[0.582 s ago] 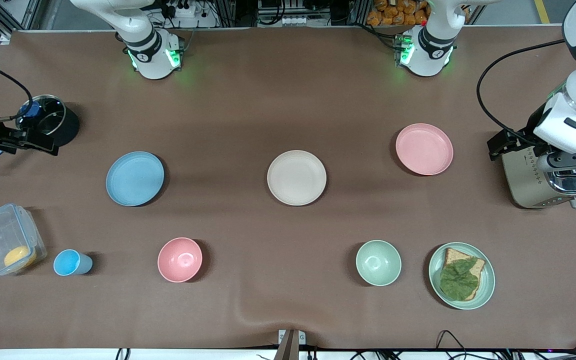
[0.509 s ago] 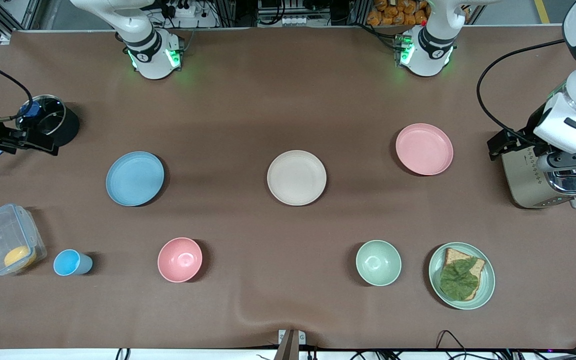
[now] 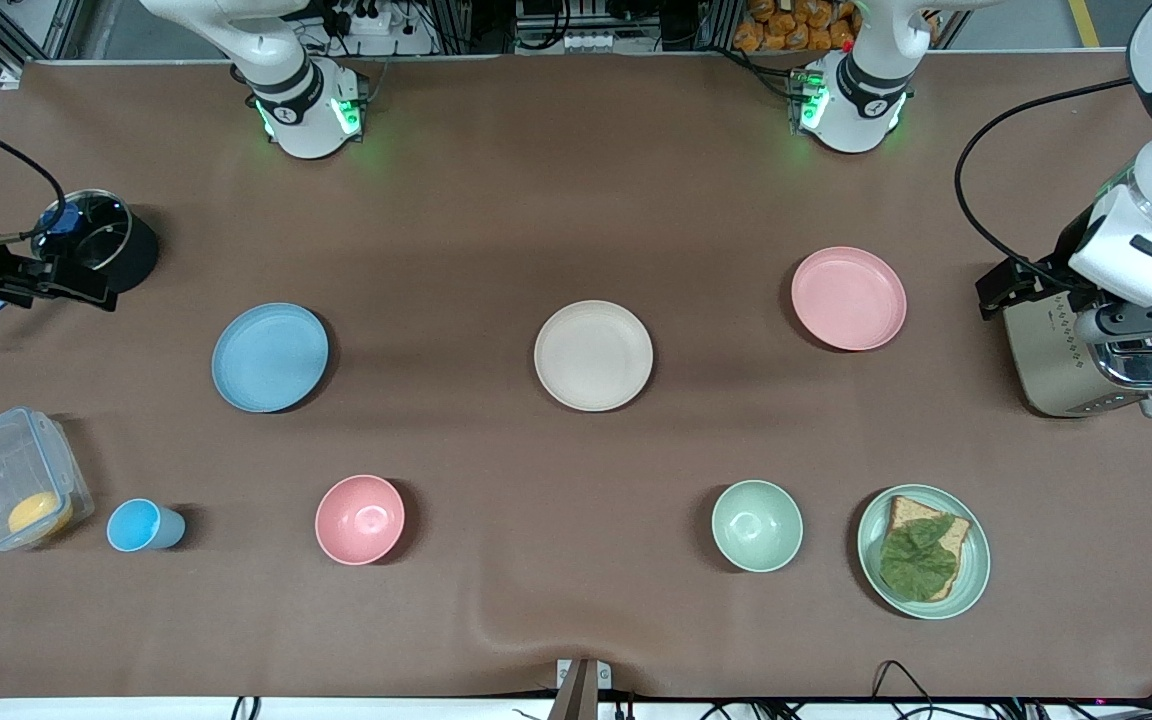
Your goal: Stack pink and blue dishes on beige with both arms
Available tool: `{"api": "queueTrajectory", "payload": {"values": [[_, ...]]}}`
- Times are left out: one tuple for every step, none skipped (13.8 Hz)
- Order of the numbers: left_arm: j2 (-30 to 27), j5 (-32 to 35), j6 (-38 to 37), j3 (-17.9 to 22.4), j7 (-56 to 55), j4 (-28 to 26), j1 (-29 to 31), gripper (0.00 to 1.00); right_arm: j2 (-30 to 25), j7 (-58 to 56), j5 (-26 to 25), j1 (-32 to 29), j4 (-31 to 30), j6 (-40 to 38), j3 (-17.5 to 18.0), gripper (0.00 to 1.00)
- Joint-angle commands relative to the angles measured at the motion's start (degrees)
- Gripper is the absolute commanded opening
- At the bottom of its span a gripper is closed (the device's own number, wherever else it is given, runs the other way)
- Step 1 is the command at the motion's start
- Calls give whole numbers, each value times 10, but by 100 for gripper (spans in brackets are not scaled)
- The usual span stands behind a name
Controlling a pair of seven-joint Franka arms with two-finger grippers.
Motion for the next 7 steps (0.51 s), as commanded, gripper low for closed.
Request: {"api": "queueTrajectory", "payload": {"values": [[2,-4,-13,-2,6,12,3,100,6,9,-7,2,11,-7,-2,100],[2,-5,-13,-2,8,11,3,100,6,9,-7,2,11,-7,-1,100],[2,-5,-13,-2,8,10,4,100,6,9,-7,2,11,-7,-2,100],[2,-5,-13,-2,8,10,4,100,6,9,-7,2,11,-7,-1,100],[1,-5,-13,-2,8,10,5,100,6,1,-7,2,10,-7,-2,100],[2,-5,-13,-2,8,10,4,100,6,1,-7,1,9,-7,-2,100],[2,-5,-13,-2,7,10,3,100,6,1,-7,1,9,-7,-2,100]]}}
